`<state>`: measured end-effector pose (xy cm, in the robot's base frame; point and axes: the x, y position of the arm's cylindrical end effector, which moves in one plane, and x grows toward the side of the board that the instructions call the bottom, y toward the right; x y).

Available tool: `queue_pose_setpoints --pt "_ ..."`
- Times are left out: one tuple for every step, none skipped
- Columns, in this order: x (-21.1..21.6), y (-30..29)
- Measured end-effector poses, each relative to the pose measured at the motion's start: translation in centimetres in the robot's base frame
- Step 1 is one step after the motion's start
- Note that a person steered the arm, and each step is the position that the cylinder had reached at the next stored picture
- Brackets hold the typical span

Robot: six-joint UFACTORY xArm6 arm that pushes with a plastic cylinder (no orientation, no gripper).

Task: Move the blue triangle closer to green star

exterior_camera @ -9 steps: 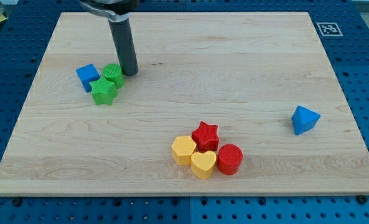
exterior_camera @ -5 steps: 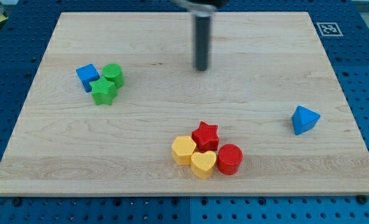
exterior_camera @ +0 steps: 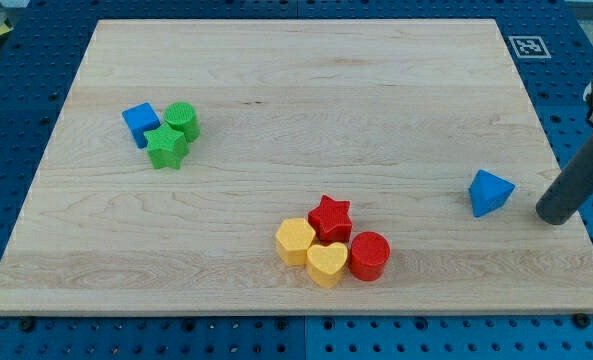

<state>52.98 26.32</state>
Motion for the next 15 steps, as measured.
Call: queue_pose_setpoints --pt "-0.1 -1.8" --pt "-0.1 -4.6" --pt "-1.4 -4.8" --pt "-2.9 -4.8" --pt "-3.4 -5.2" --pt "-4.0 -6.1" --pt "-4.8 -7.4" --pt "-5.5 -9.0" --pt "-6.3 -10.9" --pt "-7.5 -12.9" --pt "-8.4 -14.3" --pt "-9.5 -15.6" --pt "-10.0 -16.9" --pt "-10.2 -18.3" --pt "-10.2 -20.1"
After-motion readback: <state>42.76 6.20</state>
